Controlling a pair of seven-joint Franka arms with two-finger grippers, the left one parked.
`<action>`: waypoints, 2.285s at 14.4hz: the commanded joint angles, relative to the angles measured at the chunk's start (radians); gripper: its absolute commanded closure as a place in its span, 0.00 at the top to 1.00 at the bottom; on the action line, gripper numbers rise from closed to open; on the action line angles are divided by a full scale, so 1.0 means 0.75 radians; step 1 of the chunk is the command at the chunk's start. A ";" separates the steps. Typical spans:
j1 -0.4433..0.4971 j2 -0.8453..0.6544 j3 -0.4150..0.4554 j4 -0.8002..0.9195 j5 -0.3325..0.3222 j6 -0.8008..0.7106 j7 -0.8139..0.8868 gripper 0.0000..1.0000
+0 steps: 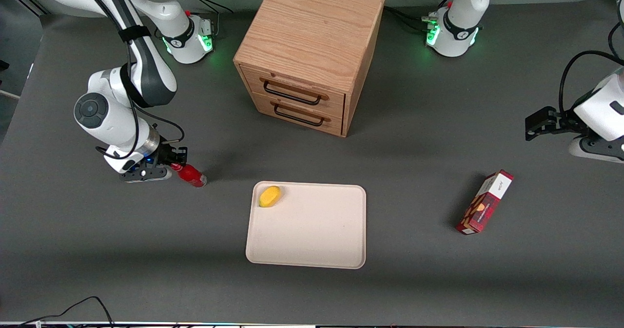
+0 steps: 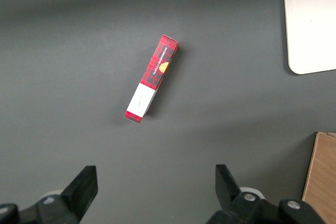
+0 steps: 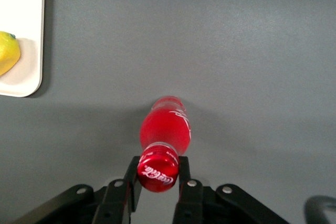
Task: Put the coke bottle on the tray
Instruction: 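Move the right gripper down to the red Coca-Cola bottle's cap end, then close the right gripper on the bottle's neck, then lift the bottle up off the table with the right gripper, then carry the bottle over the white tray beside the lemon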
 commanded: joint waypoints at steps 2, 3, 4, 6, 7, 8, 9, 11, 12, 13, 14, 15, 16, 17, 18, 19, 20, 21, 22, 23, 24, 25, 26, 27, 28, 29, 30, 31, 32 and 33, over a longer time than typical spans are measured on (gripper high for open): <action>-0.002 -0.043 0.004 -0.030 -0.036 0.018 -0.029 0.00; -0.002 -0.047 0.004 -0.024 -0.036 0.012 -0.027 0.00; -0.002 -0.058 0.004 -0.016 -0.036 0.005 -0.025 0.00; -0.004 -0.094 0.004 0.055 -0.034 -0.088 -0.023 0.00; -0.006 -0.094 0.004 0.153 -0.034 -0.210 -0.025 0.00; -0.008 -0.092 0.002 0.263 -0.034 -0.347 -0.025 0.00; -0.016 -0.092 0.000 0.370 -0.032 -0.484 -0.027 0.00; -0.039 -0.082 -0.002 0.589 -0.022 -0.703 -0.025 0.00; -0.039 -0.078 -0.004 0.693 -0.017 -0.797 -0.025 0.00; -0.039 -0.074 -0.006 0.789 -0.017 -0.892 -0.025 0.00; -0.039 -0.066 -0.008 0.883 -0.015 -0.975 -0.025 0.00; -0.039 -0.060 -0.008 0.943 -0.017 -1.031 -0.025 0.00; -0.039 -0.058 -0.010 0.982 -0.017 -1.056 -0.025 0.00; -0.039 -0.058 -0.010 1.005 -0.017 -1.064 -0.019 0.00; -0.037 -0.058 -0.012 1.017 -0.017 -1.066 -0.011 0.00; -0.037 -0.054 -0.010 1.031 -0.017 -1.066 -0.009 0.00; -0.035 -0.043 -0.010 1.046 -0.015 -1.066 -0.009 0.00; -0.027 -0.023 -0.008 1.062 -0.017 -1.066 -0.005 0.00; -0.018 0.009 -0.006 1.082 -0.017 -1.064 0.011 0.00; -0.016 0.046 0.000 1.097 -0.015 -1.056 0.022 0.00; -0.006 0.089 0.002 1.113 -0.017 -1.044 0.036 0.00; -0.004 0.132 0.014 1.150 -0.013 -1.015 0.048 0.00; -0.004 0.173 0.067 1.172 -0.015 -0.989 0.046 0.00; -0.006 0.226 0.114 1.195 -0.017 -0.954 0.044 0.00; -0.006 0.297 0.155 1.246 -0.017 -0.917 0.032 0.00; -0.004 0.361 0.194 1.281 -0.017 -0.887 0.028 0.00; -0.004 0.432 0.243 1.319 -0.032 -0.840 0.018 0.00; 0.010 0.488 0.272 1.342 -0.050 -0.783 -0.025 0.00; 0.053 0.531 0.270 1.361 -0.056 -0.719 -0.066 0.00; 0.084 0.570 0.266 1.371 -0.062 -0.652 -0.093 0.00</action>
